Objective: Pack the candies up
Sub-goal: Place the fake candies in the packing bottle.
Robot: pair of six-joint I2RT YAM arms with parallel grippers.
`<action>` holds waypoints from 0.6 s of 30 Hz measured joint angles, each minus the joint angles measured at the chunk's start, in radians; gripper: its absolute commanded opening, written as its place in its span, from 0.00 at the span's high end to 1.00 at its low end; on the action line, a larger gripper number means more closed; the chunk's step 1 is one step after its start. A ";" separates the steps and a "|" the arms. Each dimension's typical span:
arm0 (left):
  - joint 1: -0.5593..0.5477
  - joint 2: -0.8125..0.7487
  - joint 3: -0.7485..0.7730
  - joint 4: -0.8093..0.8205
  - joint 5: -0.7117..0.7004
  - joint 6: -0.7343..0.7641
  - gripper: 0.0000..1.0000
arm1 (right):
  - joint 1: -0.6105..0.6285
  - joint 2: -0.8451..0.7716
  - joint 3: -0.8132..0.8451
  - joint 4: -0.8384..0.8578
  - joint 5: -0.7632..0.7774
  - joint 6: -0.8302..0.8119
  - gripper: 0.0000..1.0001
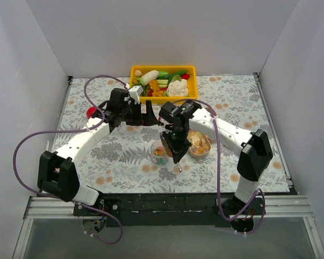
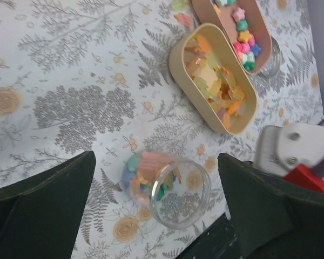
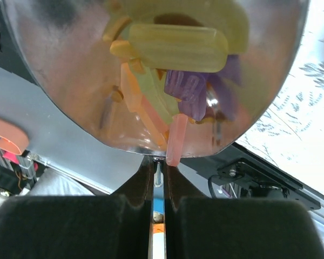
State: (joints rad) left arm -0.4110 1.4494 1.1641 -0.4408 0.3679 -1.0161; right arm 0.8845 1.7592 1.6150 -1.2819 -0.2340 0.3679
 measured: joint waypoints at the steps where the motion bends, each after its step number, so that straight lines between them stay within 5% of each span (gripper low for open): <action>1: -0.002 -0.012 -0.018 0.000 0.021 0.003 0.02 | 0.007 0.012 0.002 0.004 -0.003 0.000 0.99; 18: -0.003 -0.122 -0.226 0.069 0.248 0.006 0.10 | 0.034 0.037 0.048 0.008 -0.050 0.014 0.99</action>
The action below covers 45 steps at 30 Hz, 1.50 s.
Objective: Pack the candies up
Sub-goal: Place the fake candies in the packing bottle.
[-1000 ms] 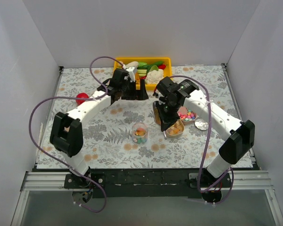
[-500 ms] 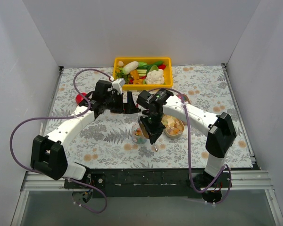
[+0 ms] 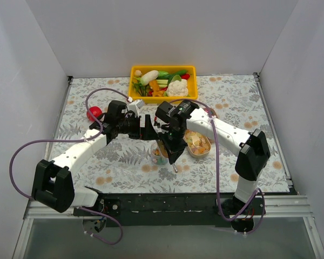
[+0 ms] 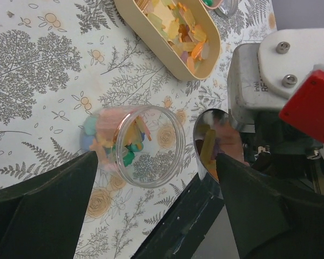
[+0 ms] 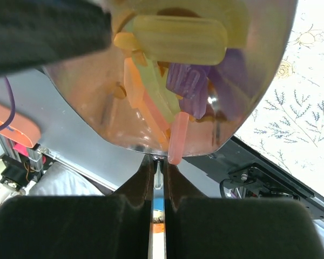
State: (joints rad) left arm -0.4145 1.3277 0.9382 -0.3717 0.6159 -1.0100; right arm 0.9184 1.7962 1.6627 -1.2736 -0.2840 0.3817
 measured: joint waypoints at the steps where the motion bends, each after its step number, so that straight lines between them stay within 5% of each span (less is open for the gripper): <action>1: 0.000 0.000 -0.004 0.003 0.008 0.000 0.11 | 0.000 0.001 0.001 0.000 0.000 0.000 0.99; 24: 0.000 0.080 -0.081 -0.001 -0.023 -0.018 0.22 | -0.035 0.001 0.015 -0.018 -0.104 0.042 0.99; 45: 0.000 0.123 -0.068 0.037 -0.077 -0.062 0.20 | -0.184 -0.041 -0.164 -0.018 -0.414 0.061 0.99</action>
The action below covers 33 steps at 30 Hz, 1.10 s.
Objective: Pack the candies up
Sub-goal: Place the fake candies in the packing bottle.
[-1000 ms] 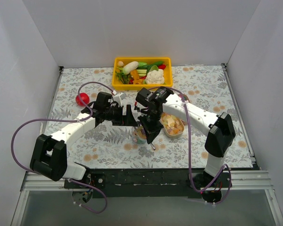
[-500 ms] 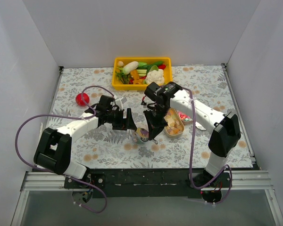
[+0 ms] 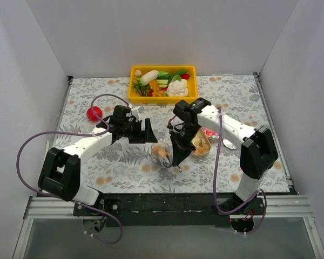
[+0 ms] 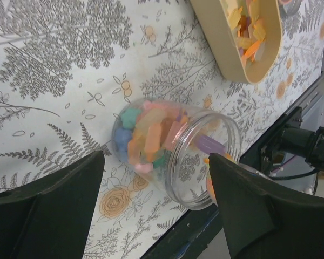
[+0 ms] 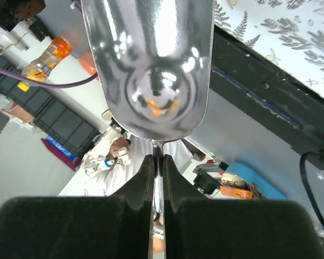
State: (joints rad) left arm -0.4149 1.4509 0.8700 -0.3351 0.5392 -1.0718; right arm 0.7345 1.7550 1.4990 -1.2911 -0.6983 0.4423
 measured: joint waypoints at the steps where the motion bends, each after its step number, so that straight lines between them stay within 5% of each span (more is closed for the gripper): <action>1: 0.000 -0.005 0.011 0.001 -0.013 -0.002 0.20 | -0.002 0.000 -0.008 0.000 -0.013 0.000 0.99; 20: -0.001 -0.102 0.095 0.022 -0.199 -0.011 0.15 | -0.061 0.005 0.021 0.000 -0.195 0.049 0.99; 33: -0.001 -0.107 0.095 0.022 -0.225 -0.010 0.15 | -0.079 0.006 -0.112 0.002 -0.359 0.063 0.99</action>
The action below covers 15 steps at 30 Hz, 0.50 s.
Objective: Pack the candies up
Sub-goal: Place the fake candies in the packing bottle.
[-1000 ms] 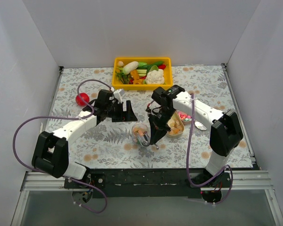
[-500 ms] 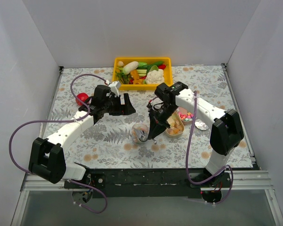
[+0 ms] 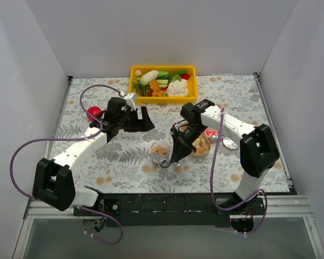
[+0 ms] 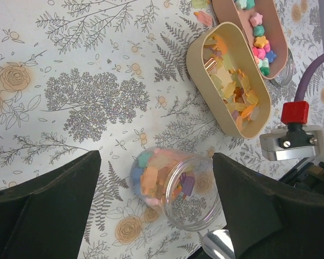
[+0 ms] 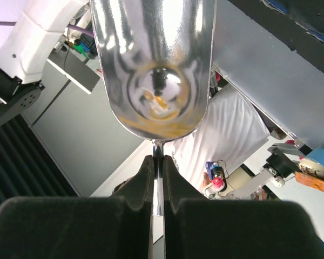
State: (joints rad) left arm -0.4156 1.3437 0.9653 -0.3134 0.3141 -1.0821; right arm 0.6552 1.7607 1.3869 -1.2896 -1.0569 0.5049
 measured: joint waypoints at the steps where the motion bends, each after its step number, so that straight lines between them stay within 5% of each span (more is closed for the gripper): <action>1: 0.000 0.000 0.000 0.000 -0.001 0.000 0.15 | -0.001 0.000 0.005 -0.001 -0.006 0.002 0.99; 9: 0.000 0.000 0.000 0.000 -0.005 0.000 0.14 | -0.019 0.004 0.078 -0.001 0.007 0.014 0.99; 15: 0.000 0.000 0.000 -0.004 -0.012 0.002 0.04 | -0.108 0.003 0.213 -0.003 0.203 -0.018 0.99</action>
State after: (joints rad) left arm -0.4156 1.3437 0.9653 -0.3172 0.3019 -1.0798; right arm 0.5476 1.7641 1.6001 -1.2922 -0.8543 0.4873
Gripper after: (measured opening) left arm 0.916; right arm 0.077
